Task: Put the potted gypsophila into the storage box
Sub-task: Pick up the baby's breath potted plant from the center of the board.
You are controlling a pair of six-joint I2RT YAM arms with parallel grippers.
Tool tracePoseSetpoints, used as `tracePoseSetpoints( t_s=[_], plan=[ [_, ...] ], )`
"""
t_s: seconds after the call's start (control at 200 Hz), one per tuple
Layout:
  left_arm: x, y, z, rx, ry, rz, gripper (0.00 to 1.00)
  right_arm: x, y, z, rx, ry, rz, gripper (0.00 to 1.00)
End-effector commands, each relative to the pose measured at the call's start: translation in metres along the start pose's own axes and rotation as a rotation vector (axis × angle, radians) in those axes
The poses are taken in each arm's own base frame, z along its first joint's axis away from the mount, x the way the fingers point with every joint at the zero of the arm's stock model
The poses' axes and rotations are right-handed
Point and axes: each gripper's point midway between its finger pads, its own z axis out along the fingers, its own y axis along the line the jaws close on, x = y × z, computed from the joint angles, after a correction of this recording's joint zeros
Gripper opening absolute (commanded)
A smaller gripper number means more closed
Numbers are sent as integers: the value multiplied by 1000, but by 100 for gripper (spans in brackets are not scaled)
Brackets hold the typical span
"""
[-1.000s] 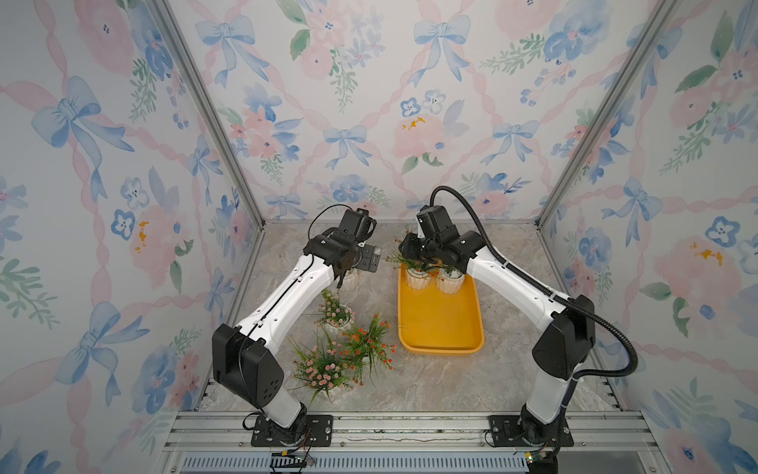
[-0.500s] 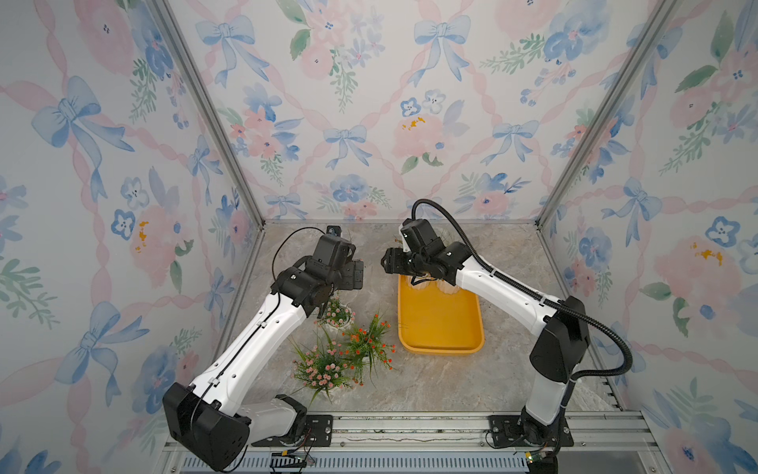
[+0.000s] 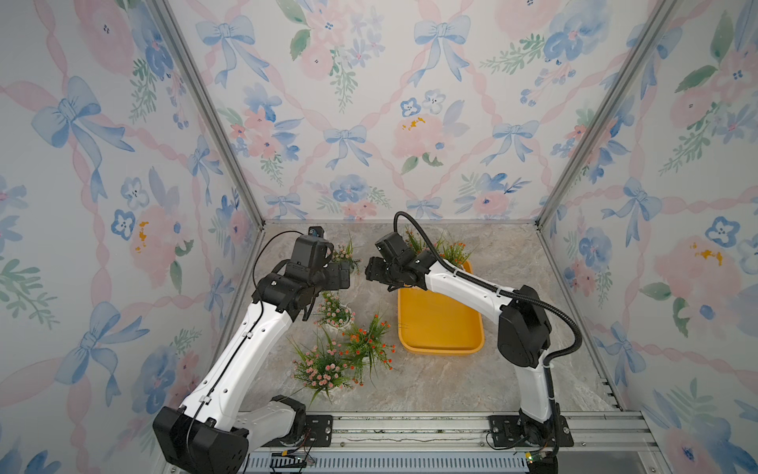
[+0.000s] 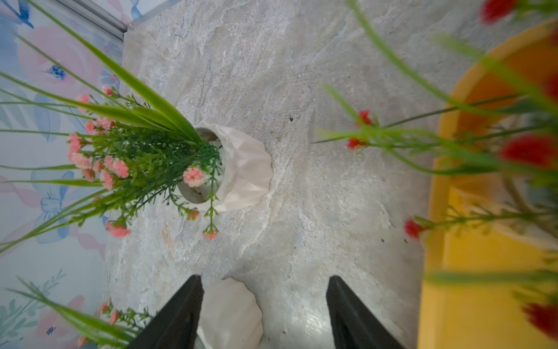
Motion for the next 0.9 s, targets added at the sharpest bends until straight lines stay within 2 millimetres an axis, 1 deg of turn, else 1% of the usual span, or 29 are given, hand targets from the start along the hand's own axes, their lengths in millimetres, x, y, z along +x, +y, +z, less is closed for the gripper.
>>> tracePoseSetpoints(
  t_s=[0.0, 0.155, 0.21, 0.295, 0.37, 0.46, 0.55, 0.63, 0.76, 0.895],
  plan=[
    [-1, 3, -10, 44, -29, 14, 98, -5, 13, 12, -9, -29, 61, 67],
    [-8, 20, -19, 35, -73, -11, 98, 6, 18, 39, -27, 16, 117, 64],
    [-11, 23, -20, 36, -82, -15, 98, 12, 14, 47, -13, 39, 130, 62],
    [-12, 25, -20, 37, -83, -14, 98, 19, 10, 54, -8, 61, 150, 59],
    [-10, 26, -18, 36, -76, -11, 98, 22, 8, 55, -10, 62, 149, 58],
    [-7, 28, -15, 32, -67, -11, 98, 24, 2, 50, -11, 56, 159, 58],
    [-5, 27, -13, 37, -60, -4, 98, 32, -1, 45, -18, 56, 166, 58],
    [-4, 27, -8, 43, -49, 3, 98, 37, -2, 46, -36, 52, 187, 58],
    [-5, 25, -2, 52, -37, 10, 98, 42, 8, 52, -51, 65, 188, 57],
    [-6, 24, 3, 56, -28, 20, 98, 38, 23, 59, -65, 64, 164, 56]
  ],
)
